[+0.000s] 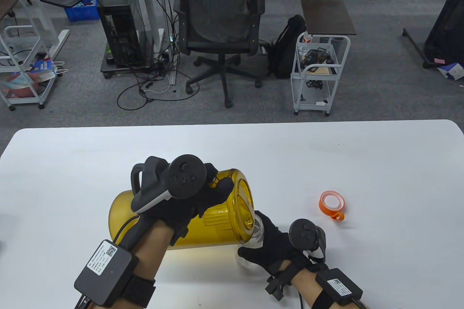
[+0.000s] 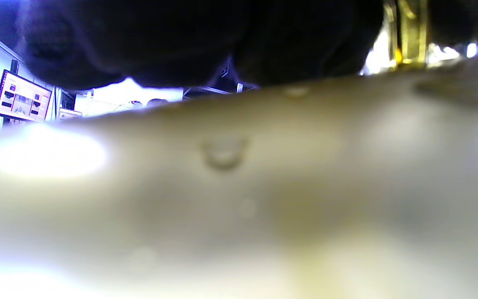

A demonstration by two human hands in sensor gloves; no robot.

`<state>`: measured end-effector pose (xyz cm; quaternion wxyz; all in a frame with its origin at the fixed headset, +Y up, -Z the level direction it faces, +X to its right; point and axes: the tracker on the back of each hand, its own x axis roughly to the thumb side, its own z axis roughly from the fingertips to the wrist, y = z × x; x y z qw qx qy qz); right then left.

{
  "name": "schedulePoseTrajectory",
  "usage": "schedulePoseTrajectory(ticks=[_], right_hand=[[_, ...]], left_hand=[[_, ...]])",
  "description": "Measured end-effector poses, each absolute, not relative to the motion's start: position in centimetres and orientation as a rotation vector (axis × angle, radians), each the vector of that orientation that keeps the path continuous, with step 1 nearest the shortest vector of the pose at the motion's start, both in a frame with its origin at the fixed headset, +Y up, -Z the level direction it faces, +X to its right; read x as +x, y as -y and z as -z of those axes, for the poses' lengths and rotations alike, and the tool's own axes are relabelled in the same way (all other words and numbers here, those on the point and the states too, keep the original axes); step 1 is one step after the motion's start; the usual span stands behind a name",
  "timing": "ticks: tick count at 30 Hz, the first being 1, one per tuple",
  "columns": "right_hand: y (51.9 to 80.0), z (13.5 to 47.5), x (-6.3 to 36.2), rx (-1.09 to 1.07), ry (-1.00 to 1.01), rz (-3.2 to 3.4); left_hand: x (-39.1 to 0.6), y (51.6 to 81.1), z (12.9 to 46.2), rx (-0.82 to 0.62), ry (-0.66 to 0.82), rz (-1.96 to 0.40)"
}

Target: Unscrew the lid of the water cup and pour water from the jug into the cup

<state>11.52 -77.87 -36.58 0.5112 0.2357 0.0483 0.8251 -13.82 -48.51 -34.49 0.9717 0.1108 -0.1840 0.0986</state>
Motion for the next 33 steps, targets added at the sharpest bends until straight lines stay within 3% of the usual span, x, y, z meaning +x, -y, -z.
schedulePoseTrajectory(ticks=[33], right_hand=[[77.8, 36.5, 11.5, 0.567, -0.103, -1.996]], left_hand=[[-12.7, 48.1, 34.4, 0.218, 0.381, -0.168]])
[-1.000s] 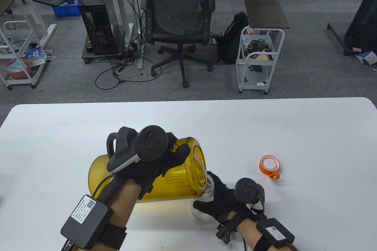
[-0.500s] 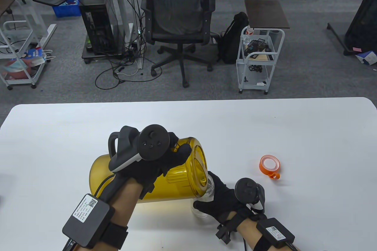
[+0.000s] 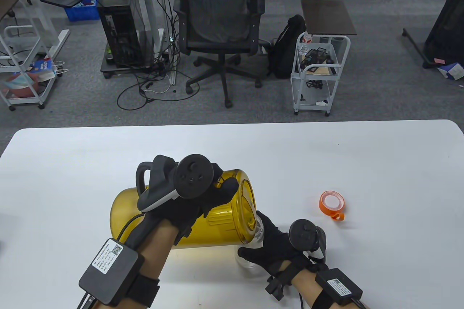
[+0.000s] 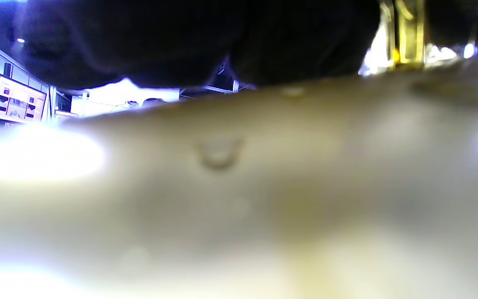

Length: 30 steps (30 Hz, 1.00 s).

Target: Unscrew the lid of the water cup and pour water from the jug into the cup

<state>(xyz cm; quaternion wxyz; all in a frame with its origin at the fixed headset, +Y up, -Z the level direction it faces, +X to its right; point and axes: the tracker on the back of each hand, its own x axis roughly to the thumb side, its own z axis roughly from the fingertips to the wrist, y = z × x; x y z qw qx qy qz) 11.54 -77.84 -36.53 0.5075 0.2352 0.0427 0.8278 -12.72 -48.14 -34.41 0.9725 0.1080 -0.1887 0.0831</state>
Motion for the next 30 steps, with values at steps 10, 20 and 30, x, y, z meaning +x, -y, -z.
schedulePoseTrajectory(ticks=[10, 20, 30], right_hand=[[77.81, 36.51, 11.54, 0.567, -0.095, -1.995], [77.78, 36.5, 11.53, 0.568, -0.094, -1.994], [77.75, 36.48, 11.53, 0.568, -0.095, -1.996]], left_hand=[[-12.66, 48.02, 34.44, 0.22, 0.381, -0.157], [-12.74, 47.92, 34.54, 0.225, 0.381, -0.149], [-12.66, 47.91, 34.41, 0.231, 0.386, -0.141]])
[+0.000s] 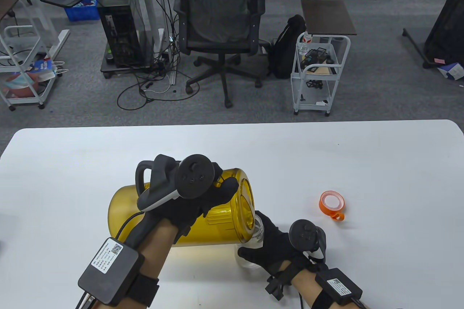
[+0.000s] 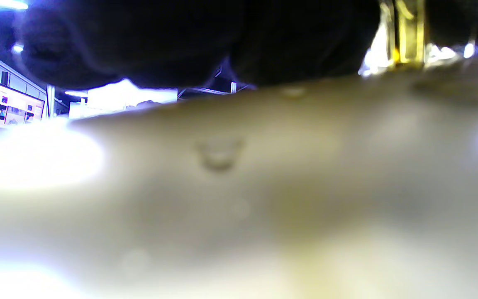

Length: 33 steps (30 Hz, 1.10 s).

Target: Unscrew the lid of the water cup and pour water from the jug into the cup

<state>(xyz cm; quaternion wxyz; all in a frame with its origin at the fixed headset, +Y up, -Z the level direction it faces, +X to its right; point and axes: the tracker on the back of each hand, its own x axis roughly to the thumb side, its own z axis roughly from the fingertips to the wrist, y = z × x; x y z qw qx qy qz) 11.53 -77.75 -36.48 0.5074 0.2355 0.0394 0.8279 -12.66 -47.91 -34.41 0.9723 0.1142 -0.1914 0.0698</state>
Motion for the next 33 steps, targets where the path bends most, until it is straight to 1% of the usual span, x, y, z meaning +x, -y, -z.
schedulePoseTrajectory(ticks=[33], right_hand=[[77.74, 36.5, 11.56, 0.567, -0.092, -2.003]], left_hand=[[-12.45, 47.8, 34.12, 0.235, 0.393, -0.122]])
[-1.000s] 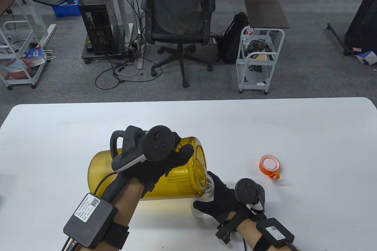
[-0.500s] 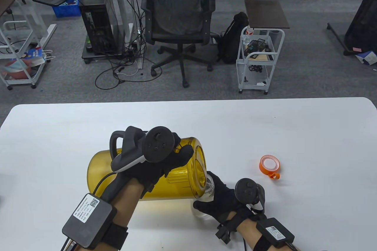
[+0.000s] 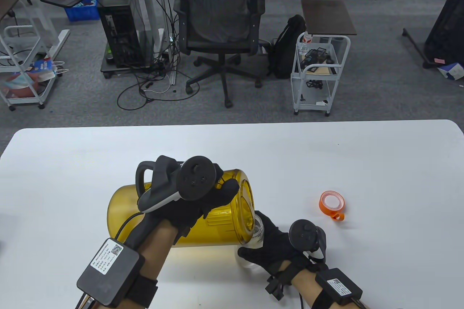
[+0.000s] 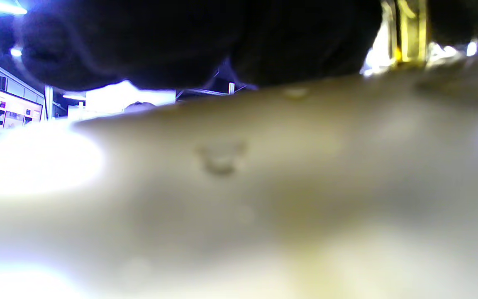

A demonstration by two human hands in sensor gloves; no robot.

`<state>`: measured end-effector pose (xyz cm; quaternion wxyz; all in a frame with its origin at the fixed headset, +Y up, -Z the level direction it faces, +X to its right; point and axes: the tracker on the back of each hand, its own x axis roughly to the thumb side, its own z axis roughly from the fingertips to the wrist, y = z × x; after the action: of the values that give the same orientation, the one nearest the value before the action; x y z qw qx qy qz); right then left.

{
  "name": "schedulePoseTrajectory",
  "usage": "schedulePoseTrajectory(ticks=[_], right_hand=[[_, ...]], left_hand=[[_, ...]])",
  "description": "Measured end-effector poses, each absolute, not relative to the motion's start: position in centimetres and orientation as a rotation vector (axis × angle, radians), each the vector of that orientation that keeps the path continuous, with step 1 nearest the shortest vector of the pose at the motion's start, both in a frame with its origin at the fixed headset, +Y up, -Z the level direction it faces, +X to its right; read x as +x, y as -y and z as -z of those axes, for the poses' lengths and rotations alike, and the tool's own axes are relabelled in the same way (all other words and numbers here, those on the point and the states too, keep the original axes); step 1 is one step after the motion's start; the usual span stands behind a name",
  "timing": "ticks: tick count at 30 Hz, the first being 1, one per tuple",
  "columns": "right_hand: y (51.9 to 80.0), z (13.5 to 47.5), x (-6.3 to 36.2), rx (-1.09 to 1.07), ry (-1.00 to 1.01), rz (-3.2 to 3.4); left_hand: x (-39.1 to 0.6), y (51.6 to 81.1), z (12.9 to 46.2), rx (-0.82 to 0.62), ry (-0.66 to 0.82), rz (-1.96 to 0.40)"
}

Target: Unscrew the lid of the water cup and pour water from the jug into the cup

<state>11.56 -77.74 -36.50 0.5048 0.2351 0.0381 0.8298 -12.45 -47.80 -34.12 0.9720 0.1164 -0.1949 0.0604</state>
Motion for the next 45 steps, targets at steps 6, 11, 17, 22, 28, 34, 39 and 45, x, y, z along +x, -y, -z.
schedulePoseTrajectory(ticks=[6, 11, 17, 22, 28, 34, 39, 45], right_hand=[[77.73, 36.5, 11.57, 0.567, -0.09, -2.003], [77.74, 36.48, 11.57, 0.564, -0.088, -2.003], [77.74, 36.48, 11.56, 0.565, -0.088, -2.004], [77.74, 36.48, 11.56, 0.565, -0.088, -2.004], [77.74, 36.48, 11.56, 0.565, -0.088, -2.004], [77.73, 36.49, 11.56, 0.568, -0.087, -2.005], [77.74, 36.48, 11.56, 0.568, -0.087, -2.006], [77.75, 36.49, 11.57, 0.568, -0.085, -2.007]], left_hand=[[-12.32, 47.77, 34.07, 0.237, 0.395, -0.115], [-12.36, 47.76, 34.08, 0.236, 0.394, -0.118], [-12.29, 47.71, 34.03, 0.236, 0.394, -0.115], [-12.17, 47.66, 34.05, 0.233, 0.393, -0.108], [-12.1, 47.67, 34.07, 0.234, 0.395, -0.104], [-12.12, 47.64, 34.1, 0.23, 0.398, -0.109], [-12.05, 47.61, 34.14, 0.225, 0.395, -0.111], [-12.03, 47.56, 34.16, 0.222, 0.393, -0.112]])
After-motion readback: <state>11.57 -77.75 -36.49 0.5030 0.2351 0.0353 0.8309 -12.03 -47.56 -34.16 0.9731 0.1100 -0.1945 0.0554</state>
